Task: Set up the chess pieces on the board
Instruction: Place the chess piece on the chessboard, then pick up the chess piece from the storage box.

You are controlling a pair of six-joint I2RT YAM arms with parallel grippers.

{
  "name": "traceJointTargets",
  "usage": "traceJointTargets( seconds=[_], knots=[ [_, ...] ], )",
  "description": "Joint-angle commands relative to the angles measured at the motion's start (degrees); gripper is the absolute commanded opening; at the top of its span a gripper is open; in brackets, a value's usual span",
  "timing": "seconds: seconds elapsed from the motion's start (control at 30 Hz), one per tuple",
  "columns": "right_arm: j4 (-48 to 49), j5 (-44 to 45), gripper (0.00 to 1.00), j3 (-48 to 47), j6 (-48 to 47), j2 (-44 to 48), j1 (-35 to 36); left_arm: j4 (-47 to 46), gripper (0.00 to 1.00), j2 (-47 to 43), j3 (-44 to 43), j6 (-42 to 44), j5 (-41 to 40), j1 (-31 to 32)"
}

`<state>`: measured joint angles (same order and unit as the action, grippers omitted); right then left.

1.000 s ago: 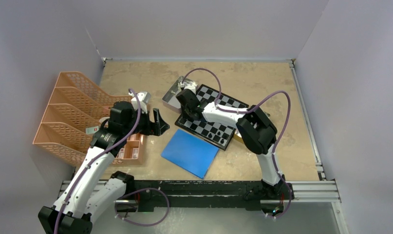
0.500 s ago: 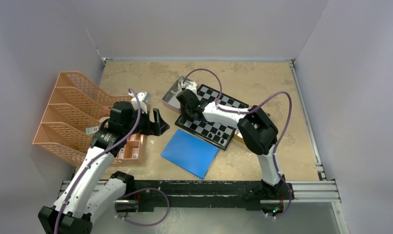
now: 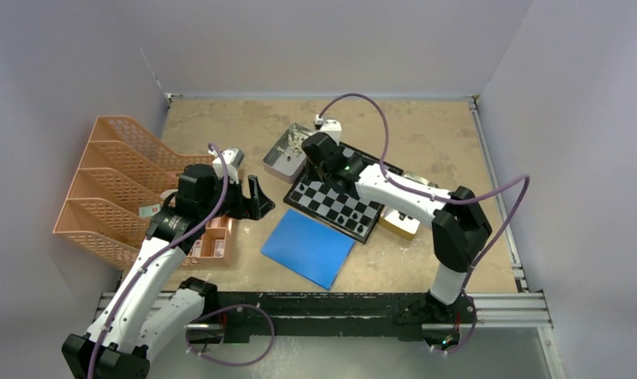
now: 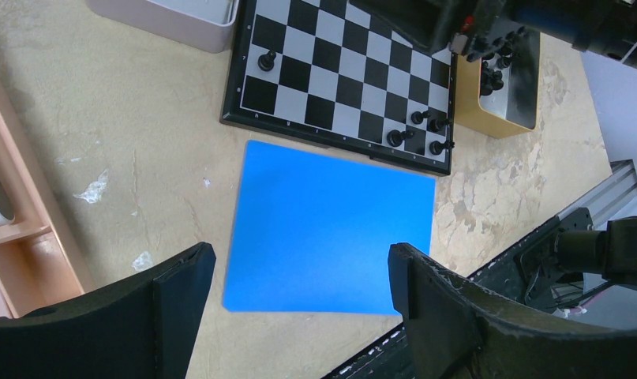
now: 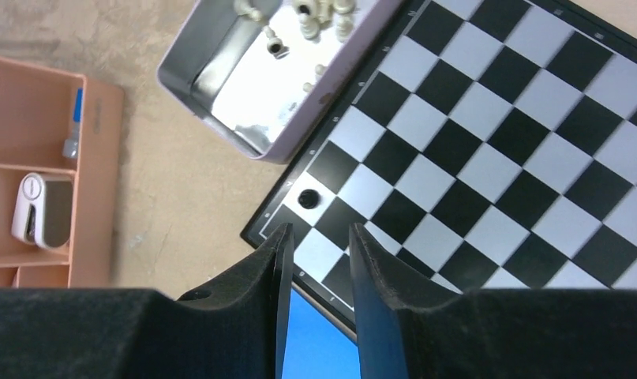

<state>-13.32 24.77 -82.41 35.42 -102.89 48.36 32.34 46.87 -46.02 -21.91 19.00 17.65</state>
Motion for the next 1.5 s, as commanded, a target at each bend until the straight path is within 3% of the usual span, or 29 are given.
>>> traceJointTargets(
  seconds=[0.0, 0.33, 0.63, 0.9, 1.47],
  knots=[
    [-3.06, 5.77, 0.34, 4.45, 5.28, 4.46, -1.22, -1.14, 0.81, -0.46, -0.41, 0.03, -0.37, 0.13],
    [-2.67, 5.2, 0.34, 18.45, 10.72, 15.24, -14.84, -1.22, 0.81, -0.95, -0.32, 0.11, 0.06, 0.12],
    [-1.87, 9.95, 0.34, 26.27, 15.13, 20.79, -24.31, -1.22, 0.81, -0.99, -0.31, 0.11, 0.16, 0.15],
    [-1.93, 14.15, 0.34, 29.5, 19.76, 19.19, -28.54, -1.22, 0.81, -1.0, -0.3, 0.16, 0.16, 0.16],
    [-0.21, 14.29, 0.34, 32.84, 23.74, 14.97, -34.38, -1.22, 0.81, -0.82, -0.3, 0.19, 0.24, 0.18]
  ],
)
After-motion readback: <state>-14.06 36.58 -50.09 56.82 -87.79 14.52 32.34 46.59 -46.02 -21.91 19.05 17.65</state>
